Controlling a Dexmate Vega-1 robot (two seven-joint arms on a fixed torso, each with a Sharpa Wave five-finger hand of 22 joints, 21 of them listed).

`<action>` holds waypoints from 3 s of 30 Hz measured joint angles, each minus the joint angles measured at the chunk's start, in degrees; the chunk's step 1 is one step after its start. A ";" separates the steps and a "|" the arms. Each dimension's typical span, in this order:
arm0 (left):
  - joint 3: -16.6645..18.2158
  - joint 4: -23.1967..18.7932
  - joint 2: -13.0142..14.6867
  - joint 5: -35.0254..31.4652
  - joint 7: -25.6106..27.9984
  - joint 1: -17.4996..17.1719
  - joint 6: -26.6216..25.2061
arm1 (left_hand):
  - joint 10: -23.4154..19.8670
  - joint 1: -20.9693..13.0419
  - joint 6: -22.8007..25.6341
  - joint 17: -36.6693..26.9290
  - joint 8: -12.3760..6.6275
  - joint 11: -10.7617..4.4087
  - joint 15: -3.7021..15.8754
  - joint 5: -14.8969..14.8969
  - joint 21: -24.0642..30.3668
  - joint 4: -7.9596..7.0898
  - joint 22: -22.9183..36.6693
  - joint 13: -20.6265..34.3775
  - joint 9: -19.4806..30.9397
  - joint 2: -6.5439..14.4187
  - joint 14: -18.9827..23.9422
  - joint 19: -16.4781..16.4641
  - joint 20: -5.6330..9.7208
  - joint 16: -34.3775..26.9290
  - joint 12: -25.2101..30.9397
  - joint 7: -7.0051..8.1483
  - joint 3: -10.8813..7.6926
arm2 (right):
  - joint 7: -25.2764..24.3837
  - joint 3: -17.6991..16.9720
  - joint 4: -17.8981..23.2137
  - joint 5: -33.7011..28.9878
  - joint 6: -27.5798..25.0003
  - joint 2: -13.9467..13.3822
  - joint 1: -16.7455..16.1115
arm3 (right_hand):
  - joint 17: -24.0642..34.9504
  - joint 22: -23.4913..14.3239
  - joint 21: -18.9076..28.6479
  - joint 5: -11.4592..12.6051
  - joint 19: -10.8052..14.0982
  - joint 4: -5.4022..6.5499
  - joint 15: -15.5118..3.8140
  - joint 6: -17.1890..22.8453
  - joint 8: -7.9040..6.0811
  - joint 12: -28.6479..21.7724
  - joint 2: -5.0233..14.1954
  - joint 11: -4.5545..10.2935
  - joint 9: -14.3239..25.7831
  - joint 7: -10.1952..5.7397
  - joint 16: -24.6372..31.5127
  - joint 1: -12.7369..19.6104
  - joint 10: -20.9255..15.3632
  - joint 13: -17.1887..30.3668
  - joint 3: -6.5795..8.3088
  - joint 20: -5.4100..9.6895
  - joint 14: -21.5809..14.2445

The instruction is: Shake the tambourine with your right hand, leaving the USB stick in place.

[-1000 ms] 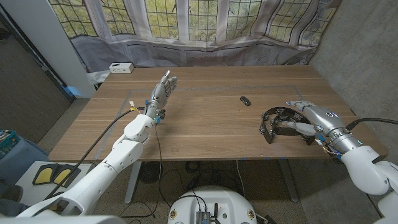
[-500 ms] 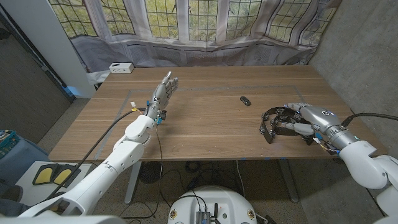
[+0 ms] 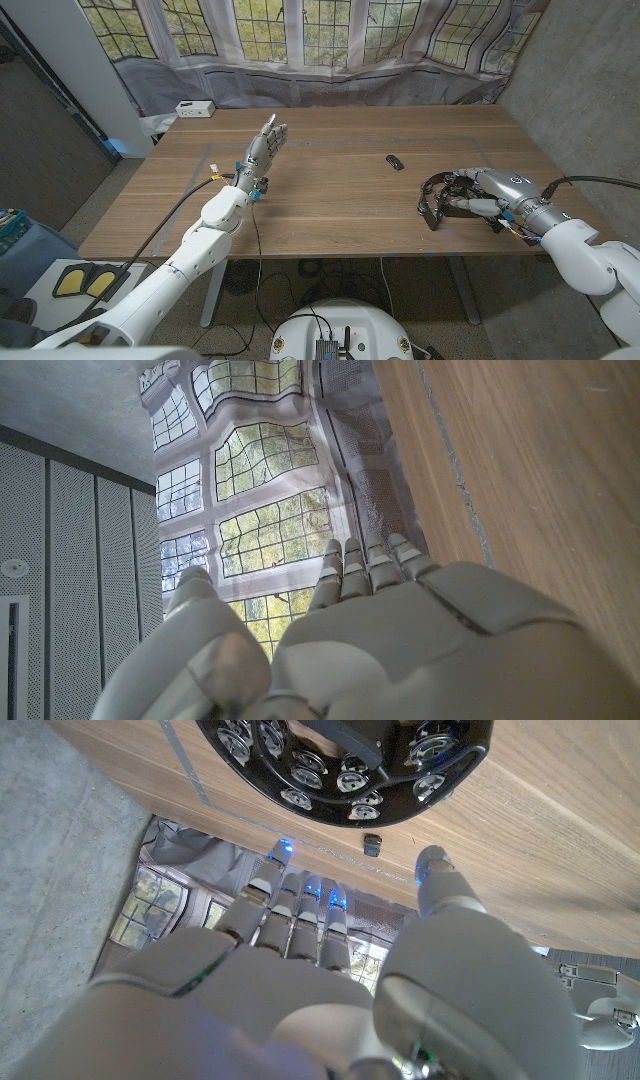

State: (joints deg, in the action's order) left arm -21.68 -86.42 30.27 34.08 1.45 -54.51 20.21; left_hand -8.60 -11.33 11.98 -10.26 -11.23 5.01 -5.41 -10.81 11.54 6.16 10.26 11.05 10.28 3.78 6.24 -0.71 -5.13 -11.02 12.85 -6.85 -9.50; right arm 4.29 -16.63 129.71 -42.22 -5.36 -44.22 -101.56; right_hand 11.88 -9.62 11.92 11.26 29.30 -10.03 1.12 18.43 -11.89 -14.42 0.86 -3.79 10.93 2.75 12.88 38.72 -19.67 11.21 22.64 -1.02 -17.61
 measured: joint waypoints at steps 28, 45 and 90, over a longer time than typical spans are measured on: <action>-0.04 -1.63 0.46 -0.38 0.82 -0.70 -0.91 | 0.00 -0.31 0.00 0.13 0.00 0.00 0.00 0.00 0.00 0.00 0.00 0.00 -0.01 0.31 0.00 0.00 0.00 0.00 -0.50 0.00 0.00 | 5.46 3.23 -1.86 -0.30 -3.57 -6.39 2.29 | 0.26 0.00 0.00 0.00 1.02 -0.17 -0.82 0.11 0.24 0.00 0.35 0.61 0.01 -0.71 0.08 2.63 -0.61 0.13 1.57 0.41 -1.23; 0.04 -2.42 0.76 -0.73 1.18 -0.78 -1.24 | 0.00 -0.30 -0.01 0.12 0.22 0.00 0.00 0.00 0.00 0.00 0.00 0.00 -0.01 0.30 0.00 0.31 0.31 0.00 -0.50 0.00 0.00 | 6.65 5.46 -4.06 1.26 -5.19 -9.83 3.78 | 0.36 0.00 -0.18 0.00 1.01 0.31 -0.81 0.72 0.24 0.00 0.06 0.92 0.01 -0.72 -0.19 2.92 -0.92 0.12 2.04 0.41 -1.22; -0.32 -3.21 0.69 -1.47 3.18 -0.94 -3.11 | 0.00 -0.30 0.20 -0.02 0.21 0.00 0.00 0.00 0.00 -0.01 0.00 0.00 -0.02 0.30 0.00 0.31 0.31 0.00 -0.50 0.21 0.00 | -1.93 16.55 -12.09 7.19 -8.68 -20.46 10.05 | 0.80 0.00 0.66 0.00 7.10 -0.42 -2.88 6.26 -0.44 -1.50 0.82 1.44 0.02 -1.54 0.71 10.18 -6.57 0.11 6.40 1.99 -7.09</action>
State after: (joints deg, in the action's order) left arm -22.00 -89.62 30.96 32.61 4.63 -55.45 17.09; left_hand -8.60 -11.63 12.18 -10.28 -11.02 5.01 -5.42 -10.81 11.54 6.16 10.25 11.05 10.25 4.08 6.24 -0.40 -4.82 -11.02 12.36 -6.64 -9.50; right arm 2.36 -0.09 117.62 -35.03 -14.05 -64.68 -91.51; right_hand 12.68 -9.62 12.59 11.26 36.41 -10.45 -1.77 24.69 -12.34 -15.92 1.68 -2.35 10.94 1.21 13.58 48.90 -26.23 11.31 29.04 0.96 -24.71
